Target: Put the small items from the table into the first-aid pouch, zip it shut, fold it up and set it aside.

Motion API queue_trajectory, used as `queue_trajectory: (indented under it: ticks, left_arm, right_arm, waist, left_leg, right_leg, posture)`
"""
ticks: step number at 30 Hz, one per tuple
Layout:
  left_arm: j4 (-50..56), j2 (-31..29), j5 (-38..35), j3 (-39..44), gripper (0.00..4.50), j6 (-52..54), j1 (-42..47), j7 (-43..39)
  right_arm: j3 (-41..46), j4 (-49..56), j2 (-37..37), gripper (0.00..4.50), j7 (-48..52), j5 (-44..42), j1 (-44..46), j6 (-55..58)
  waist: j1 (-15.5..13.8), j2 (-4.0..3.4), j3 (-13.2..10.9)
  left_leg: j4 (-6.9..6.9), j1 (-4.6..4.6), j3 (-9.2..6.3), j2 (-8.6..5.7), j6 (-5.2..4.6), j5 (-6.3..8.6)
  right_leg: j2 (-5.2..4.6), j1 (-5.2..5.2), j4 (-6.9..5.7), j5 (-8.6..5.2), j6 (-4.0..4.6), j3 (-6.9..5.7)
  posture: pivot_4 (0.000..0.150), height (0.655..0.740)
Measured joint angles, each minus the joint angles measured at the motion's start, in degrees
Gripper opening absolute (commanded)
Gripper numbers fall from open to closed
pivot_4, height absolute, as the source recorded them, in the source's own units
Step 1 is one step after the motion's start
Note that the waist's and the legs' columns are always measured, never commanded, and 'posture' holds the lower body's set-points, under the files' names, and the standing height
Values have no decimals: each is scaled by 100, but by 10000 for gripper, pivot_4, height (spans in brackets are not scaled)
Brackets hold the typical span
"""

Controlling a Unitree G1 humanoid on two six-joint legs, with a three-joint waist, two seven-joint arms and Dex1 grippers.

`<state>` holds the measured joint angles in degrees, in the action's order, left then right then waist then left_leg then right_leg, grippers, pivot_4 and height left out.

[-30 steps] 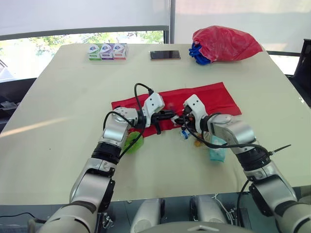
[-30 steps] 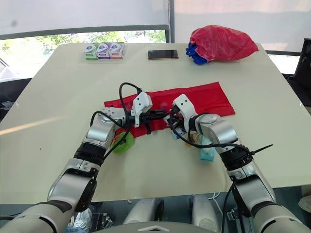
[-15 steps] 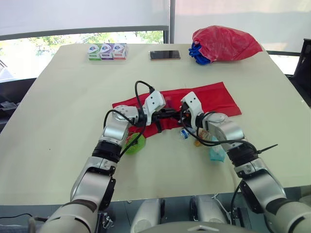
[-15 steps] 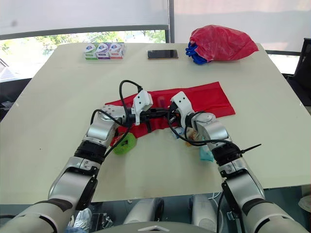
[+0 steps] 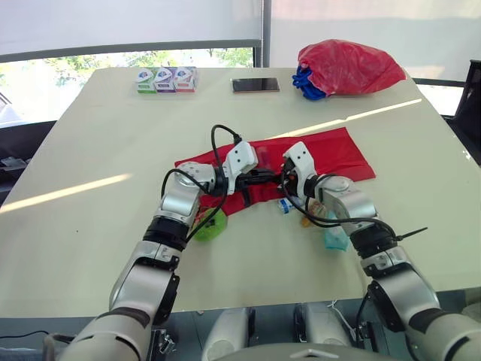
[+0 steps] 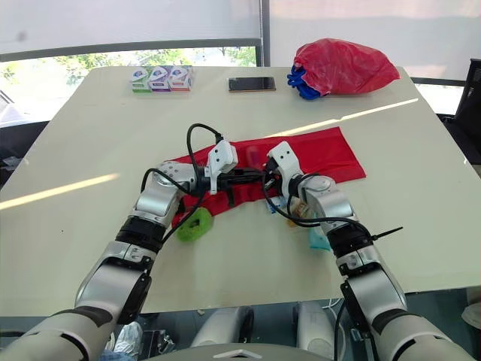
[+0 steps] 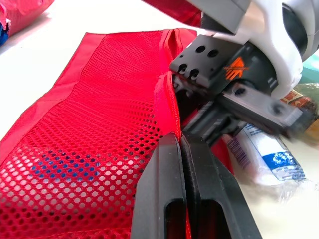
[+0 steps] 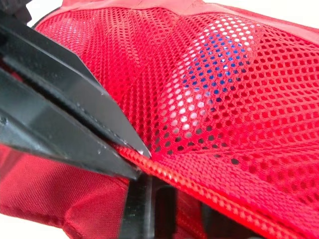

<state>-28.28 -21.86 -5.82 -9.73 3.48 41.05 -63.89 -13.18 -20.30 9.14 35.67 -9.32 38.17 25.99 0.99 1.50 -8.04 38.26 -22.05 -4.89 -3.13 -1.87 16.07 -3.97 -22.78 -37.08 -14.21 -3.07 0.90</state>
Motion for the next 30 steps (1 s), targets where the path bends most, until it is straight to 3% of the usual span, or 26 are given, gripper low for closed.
queue_trajectory:
  ticks: [13, 23, 28, 30]
  left_arm:
    - [-1111, -82, 192, 15, 0, -521, 431, 43]
    - [-1658, -147, 264, 21, 0, -911, 682, -16]
    - [-1891, -175, 289, 30, 0, -1111, 759, -79]
    - [-1981, -196, 289, 32, 0, -1181, 774, -93]
  right_arm:
    - [-31, 1071, 460, 21949, 385, 89, -359, 265]
    - [770, 3641, 1134, 21949, 724, -984, -1593, 632]
    - [1956, 4779, 2186, 44672, 1049, -1896, -2394, 1013]
    - [2590, 5109, 2613, 44672, 1266, -2363, -2707, 1184]
  waist:
    - [9, -1, -1]
    - [-33, -2, -2]
    - [-43, -6, -5]
    - [-44, -5, -6]
  left_leg:
    - [0, -1, 0, 0, 0, 0]
    - [2, -7, -4, -2, -2, 1]
    - [-1, -7, -6, -1, -5, 3]
    - [-1, -5, -5, 0, -9, 5]
  right_leg:
    - [1, -1, 0, 0, 0, 0]
    - [-2, 0, 5, 0, -1, -6]
    - [-1, 9, 10, -1, -2, -9]
    - [-1, 14, 11, -1, -2, -9]
  posture:
    - [1500, 7400]
    - [1500, 7400]
    - [1500, 7400]
    - [1500, 7400]
